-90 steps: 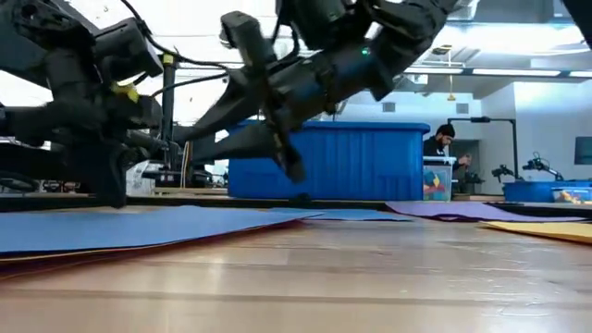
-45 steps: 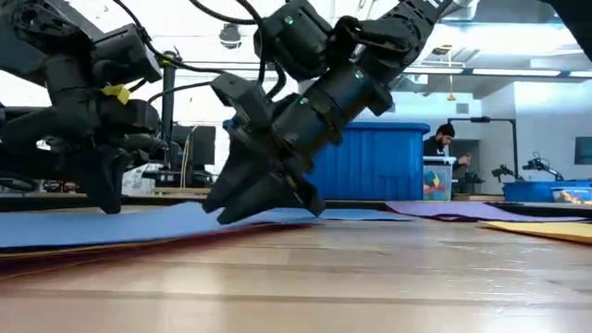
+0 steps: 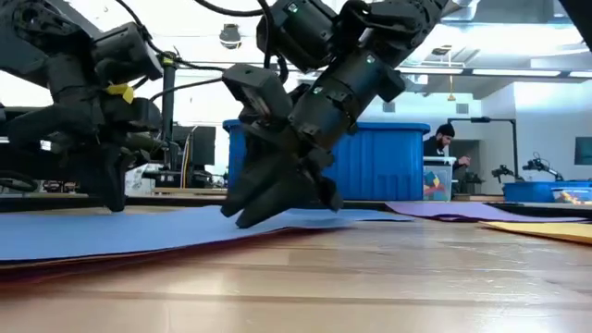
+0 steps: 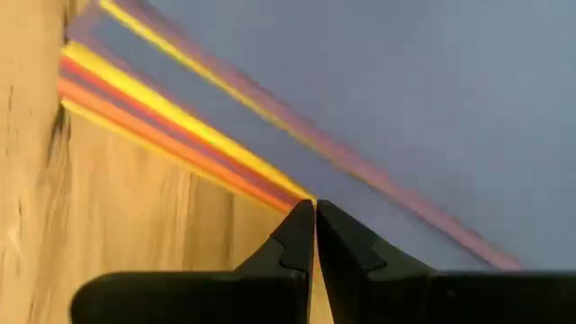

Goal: Organize paper
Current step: Stack the blue paper on top of the other blue paper

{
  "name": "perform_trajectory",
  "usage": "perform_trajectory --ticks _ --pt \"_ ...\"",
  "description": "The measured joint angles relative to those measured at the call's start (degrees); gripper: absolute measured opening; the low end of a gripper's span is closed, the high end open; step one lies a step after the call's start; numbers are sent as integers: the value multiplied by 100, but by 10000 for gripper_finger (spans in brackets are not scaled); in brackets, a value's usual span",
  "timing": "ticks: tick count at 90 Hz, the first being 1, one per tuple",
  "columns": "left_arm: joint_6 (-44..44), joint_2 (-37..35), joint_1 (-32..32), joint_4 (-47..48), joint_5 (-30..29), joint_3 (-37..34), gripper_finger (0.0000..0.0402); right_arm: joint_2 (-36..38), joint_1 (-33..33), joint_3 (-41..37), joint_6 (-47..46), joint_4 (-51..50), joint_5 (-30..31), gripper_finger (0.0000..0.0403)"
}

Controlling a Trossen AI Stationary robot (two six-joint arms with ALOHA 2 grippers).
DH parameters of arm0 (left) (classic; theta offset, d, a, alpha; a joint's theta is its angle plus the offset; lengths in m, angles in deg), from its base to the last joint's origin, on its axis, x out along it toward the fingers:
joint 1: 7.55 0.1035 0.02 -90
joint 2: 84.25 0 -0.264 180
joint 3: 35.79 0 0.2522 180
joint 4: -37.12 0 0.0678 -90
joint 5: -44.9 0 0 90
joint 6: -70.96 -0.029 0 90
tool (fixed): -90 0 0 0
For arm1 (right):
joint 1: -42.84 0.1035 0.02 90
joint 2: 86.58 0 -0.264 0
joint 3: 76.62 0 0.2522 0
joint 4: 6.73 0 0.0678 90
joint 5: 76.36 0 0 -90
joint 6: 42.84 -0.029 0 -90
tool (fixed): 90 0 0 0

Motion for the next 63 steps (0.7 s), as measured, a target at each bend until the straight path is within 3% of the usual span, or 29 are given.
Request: perform_trajectory --ticks 24,63 --pt "-357 269 -124 -361 30 -51 0 15 -45 -2 43 2 2 97" --pt "-177 473 -124 -745 151 -51 0 24 -43 -2 60 0 22 97"
